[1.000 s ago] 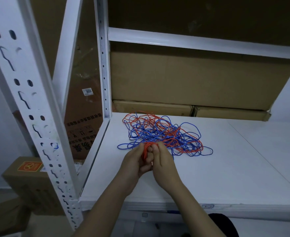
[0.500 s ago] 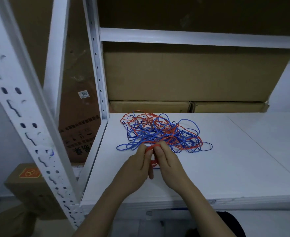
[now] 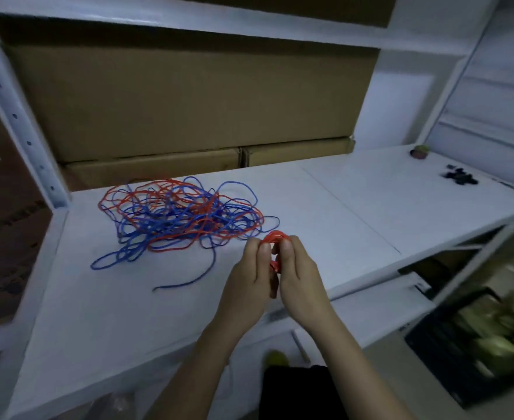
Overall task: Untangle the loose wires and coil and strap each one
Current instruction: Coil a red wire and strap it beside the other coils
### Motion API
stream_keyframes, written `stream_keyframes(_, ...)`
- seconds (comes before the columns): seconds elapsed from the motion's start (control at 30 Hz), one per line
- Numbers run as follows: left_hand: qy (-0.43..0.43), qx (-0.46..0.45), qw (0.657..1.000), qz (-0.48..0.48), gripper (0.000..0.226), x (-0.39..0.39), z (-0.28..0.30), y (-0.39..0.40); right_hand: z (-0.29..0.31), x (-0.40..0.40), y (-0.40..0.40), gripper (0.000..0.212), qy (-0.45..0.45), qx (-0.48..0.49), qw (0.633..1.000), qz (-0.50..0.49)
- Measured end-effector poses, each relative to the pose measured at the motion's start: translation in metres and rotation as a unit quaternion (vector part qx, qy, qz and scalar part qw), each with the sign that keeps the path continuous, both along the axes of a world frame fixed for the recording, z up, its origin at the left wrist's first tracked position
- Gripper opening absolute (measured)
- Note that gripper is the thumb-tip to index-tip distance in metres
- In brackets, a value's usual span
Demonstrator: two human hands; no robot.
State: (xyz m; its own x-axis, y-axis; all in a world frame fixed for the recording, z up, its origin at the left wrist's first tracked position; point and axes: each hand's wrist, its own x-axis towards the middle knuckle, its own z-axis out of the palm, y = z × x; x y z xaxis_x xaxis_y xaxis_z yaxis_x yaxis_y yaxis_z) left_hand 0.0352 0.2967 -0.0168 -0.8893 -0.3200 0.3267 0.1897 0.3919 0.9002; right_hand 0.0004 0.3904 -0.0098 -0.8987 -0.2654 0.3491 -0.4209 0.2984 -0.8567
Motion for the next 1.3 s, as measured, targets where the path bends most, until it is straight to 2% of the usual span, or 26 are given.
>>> stream_keyframes(0.17,-0.022,0.011,0.996,-0.091,0.031,-0.035,0.006,0.07,0.009,-0.022,0.067,0.047,-0.01,0.021,0.994,-0.105)
stream_keyframes(0.3,-0.056,0.01,0.985,-0.164,0.029,-0.061,0.01,0.122,0.013,-0.045,0.12,0.035,-0.008,-0.006,0.987,-0.163)
stream_keyframes(0.5,-0.084,-0.079,0.978,-0.174,0.037,-0.118,0.0,0.164,-0.011,-0.097,0.185,0.034,-0.048,-0.02,0.985,-0.164)
stream_keyframes(0.57,-0.089,-0.083,0.977,-0.177,0.035,-0.141,-0.004,0.178,-0.02,-0.121,0.203,0.033,-0.058,-0.029,0.985,-0.159)
stream_keyframes(0.67,-0.11,-0.068,0.975,-0.183,0.032,-0.186,-0.006,0.205,-0.029,-0.165,0.234,0.031,-0.049,-0.017,0.989,-0.136)
stream_keyframes(0.73,-0.122,-0.026,0.976,-0.179,0.026,-0.216,-0.005,0.229,-0.03,-0.197,0.26,0.03,-0.05,-0.018,0.991,-0.125)
stream_keyframes(0.83,-0.118,0.026,0.974,-0.191,0.021,-0.261,0.0,0.281,-0.024,-0.241,0.308,0.032,-0.047,-0.043,0.989,-0.132)
stream_keyframes(1.0,-0.092,0.055,0.98,-0.169,0.017,-0.329,0.002,0.356,-0.016,-0.309,0.378,0.029,-0.082,-0.087,0.986,-0.114)
stream_keyframes(1.3,-0.131,0.122,0.968,-0.174,0.018,-0.452,-0.004,0.432,-0.025,-0.44,0.444,0.036,-0.12,-0.114,0.976,-0.142)
